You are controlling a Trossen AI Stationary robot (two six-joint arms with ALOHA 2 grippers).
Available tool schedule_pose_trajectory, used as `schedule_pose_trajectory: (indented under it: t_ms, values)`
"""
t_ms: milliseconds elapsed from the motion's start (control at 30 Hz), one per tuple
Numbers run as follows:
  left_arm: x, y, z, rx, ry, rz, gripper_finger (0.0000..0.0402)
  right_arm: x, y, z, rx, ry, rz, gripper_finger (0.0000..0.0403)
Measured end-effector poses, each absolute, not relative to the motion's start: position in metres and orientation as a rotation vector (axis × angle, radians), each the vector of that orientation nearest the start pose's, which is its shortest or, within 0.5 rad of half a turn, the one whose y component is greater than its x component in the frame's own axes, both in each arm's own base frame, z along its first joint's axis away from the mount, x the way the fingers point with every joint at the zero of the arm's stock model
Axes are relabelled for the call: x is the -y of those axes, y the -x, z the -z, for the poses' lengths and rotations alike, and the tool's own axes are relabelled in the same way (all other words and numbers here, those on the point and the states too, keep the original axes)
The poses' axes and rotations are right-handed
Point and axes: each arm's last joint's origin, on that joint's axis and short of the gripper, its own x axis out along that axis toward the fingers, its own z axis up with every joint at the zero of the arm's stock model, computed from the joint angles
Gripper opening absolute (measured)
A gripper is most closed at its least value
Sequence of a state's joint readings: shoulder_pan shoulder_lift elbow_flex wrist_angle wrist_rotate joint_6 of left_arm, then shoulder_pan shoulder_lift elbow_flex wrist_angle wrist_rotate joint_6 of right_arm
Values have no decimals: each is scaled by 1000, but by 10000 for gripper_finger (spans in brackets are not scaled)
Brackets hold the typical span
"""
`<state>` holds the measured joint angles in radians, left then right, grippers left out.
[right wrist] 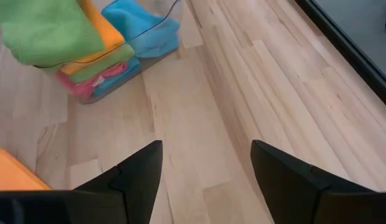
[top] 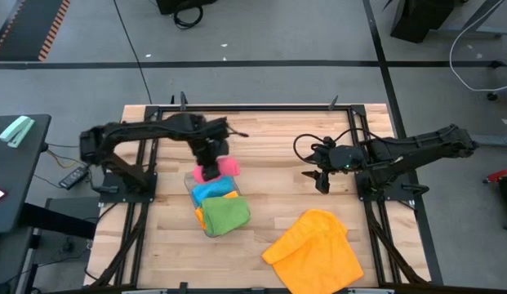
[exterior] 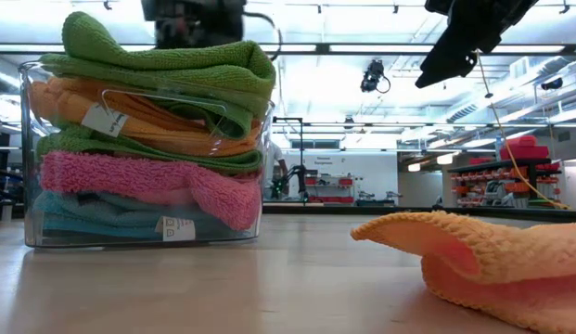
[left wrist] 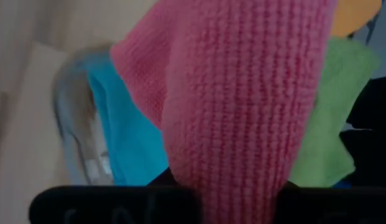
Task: Fold microfiber towels
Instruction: Put the pink towel into the transparent bin
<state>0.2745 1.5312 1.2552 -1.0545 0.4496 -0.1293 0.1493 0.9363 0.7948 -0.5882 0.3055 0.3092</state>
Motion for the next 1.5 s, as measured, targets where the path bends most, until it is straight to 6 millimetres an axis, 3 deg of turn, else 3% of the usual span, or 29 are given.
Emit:
schedule_pose_trajectory:
  t_ms: [100, 367, 567, 833, 1000, 1233, 1500]
  values:
    - [-62, -264, -252, -1247, 629, 73, 43, -18, -185, -277, -679, -127, 260, 253]
    - [-58, -257, -210, -1220, 740, 65, 32, -17, -185, -278, -670, -157, 276, 253]
    - [-54, -250, -192, -1236, 802, 49, 42, -17, -186, -278, -665, -176, 282, 253]
    - [-48, -248, -189, -1273, 840, 37, 34, -17, -186, -279, -656, -178, 280, 253]
    - [-45, -252, -181, -1321, 882, -15, 55, -17, -186, -279, -652, -178, 279, 253]
    - [-47, -256, -178, -1334, 901, -58, 111, -17, -186, -279, -651, -183, 281, 253]
    - [-51, -266, -197, -1291, 816, -105, 193, -17, -186, -279, -652, -179, 280, 253]
